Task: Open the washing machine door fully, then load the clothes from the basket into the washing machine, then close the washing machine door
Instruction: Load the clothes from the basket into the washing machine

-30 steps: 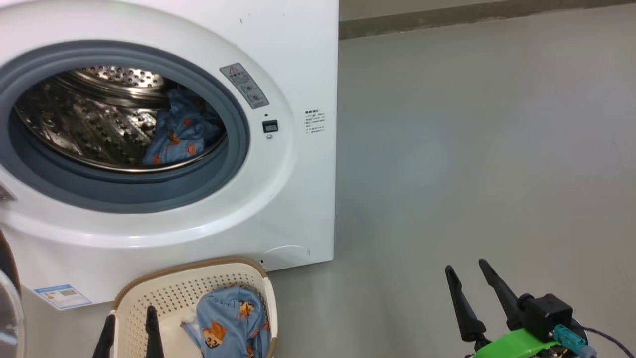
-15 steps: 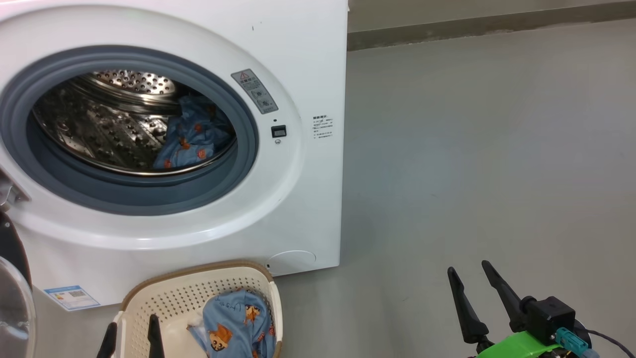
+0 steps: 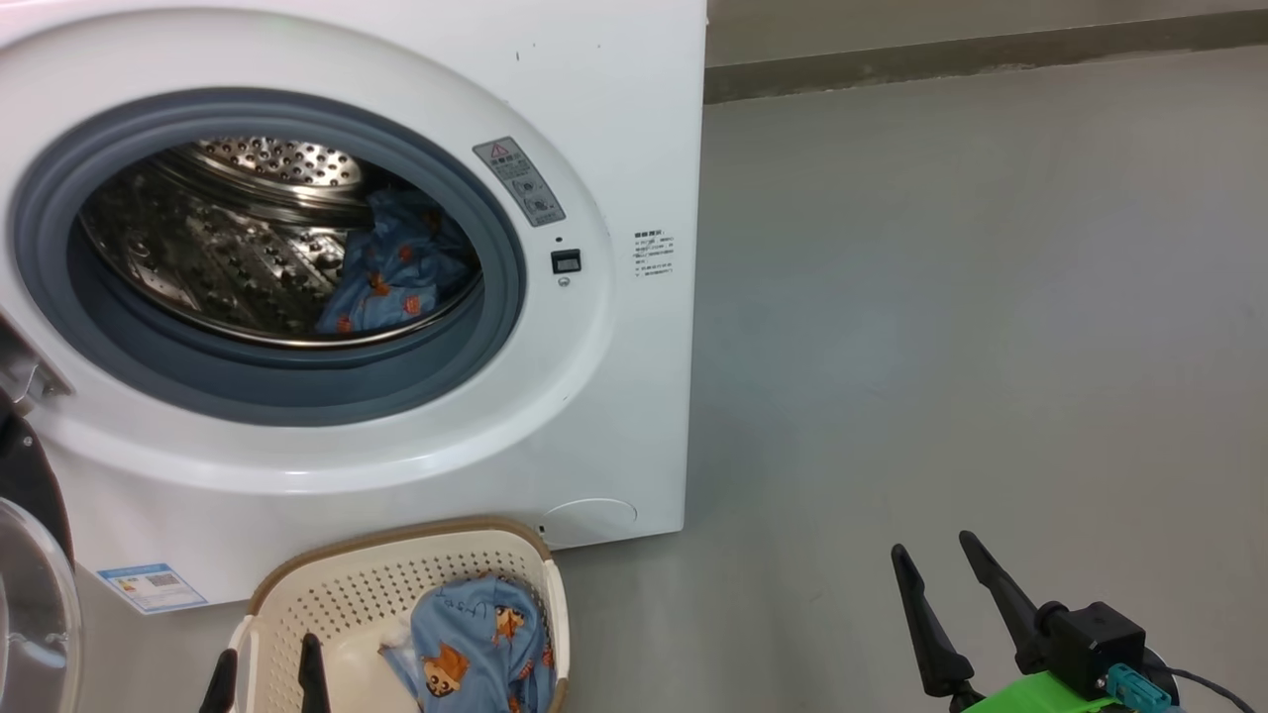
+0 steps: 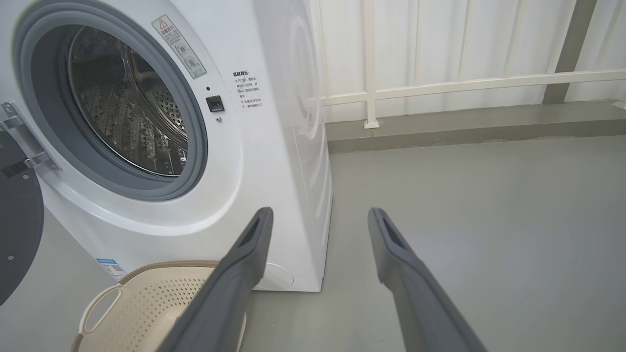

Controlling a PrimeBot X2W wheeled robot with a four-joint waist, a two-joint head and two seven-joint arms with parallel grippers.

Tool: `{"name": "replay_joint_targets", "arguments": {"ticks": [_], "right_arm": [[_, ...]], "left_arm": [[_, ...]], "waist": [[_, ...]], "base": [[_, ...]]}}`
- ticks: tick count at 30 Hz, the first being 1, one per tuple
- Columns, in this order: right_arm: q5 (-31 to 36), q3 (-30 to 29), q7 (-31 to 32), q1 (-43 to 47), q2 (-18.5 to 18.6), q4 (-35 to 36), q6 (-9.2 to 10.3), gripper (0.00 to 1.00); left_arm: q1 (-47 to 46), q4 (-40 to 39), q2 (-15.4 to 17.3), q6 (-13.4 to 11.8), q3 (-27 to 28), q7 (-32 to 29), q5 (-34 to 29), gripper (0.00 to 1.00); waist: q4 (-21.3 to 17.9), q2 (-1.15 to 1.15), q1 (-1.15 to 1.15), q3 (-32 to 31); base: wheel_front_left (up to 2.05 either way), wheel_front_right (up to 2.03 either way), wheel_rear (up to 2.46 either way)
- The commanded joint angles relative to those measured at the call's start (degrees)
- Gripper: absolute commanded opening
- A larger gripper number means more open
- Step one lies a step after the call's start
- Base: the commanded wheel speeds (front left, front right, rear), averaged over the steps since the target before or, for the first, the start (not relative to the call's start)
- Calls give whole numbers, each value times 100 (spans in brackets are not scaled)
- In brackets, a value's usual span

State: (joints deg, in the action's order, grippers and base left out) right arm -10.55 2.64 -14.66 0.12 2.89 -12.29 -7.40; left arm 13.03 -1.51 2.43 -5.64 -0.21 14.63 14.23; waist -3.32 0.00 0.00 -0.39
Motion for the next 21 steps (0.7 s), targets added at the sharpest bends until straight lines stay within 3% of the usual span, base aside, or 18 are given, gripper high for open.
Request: {"name": "replay_joint_targets", "arguments": {"ticks": [1,14,21], "right_arm": [[13,137,-34,-94,-2,151,-9,100],[-27,128,-34,-93,-2,128,-9,100],[-52,150,-34,-168,-2,92,-9,100]], "left_arm": [[-73,-119,45,-31,169,37,-63,100],[-65,-106,45,9,123,37,-63,100],[-204,5,45,24,-41,37,2,100]], "waist": [[1,0,0,-1],[35,0,0,87],[17,0,0,487]], "base": [[0,0,0],[0,0,0],[0,0,0]]}}
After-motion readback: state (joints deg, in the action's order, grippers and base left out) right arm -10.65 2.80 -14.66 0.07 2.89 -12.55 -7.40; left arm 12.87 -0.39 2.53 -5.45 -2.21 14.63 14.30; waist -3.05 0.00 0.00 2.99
